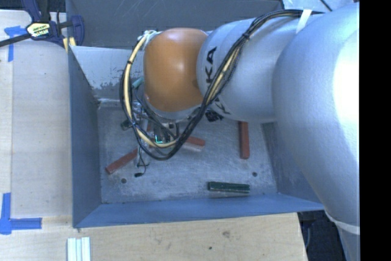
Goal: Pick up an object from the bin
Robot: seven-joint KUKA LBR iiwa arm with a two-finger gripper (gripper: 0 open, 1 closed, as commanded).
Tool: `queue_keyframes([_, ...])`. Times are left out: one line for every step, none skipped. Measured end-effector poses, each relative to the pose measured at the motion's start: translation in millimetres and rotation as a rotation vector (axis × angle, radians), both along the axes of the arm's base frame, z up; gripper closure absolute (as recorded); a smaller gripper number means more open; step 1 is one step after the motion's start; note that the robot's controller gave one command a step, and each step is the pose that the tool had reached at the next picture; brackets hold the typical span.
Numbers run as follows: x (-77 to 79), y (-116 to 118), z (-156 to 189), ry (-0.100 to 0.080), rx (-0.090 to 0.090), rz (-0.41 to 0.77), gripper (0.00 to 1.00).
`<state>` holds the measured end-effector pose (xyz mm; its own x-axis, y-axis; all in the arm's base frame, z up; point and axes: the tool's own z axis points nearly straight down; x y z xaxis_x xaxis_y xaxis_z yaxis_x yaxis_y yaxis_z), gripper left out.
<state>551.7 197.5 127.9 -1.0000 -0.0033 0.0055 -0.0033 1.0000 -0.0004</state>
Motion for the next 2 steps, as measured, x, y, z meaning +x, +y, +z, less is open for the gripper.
queue_keyframes([2.3,-0.5,4.3,-0.008,0.002,-0.003,0.00])
queue_keyframes([11.4,-2.6,-54.2,-0.009,0.004,0.443,1.00])
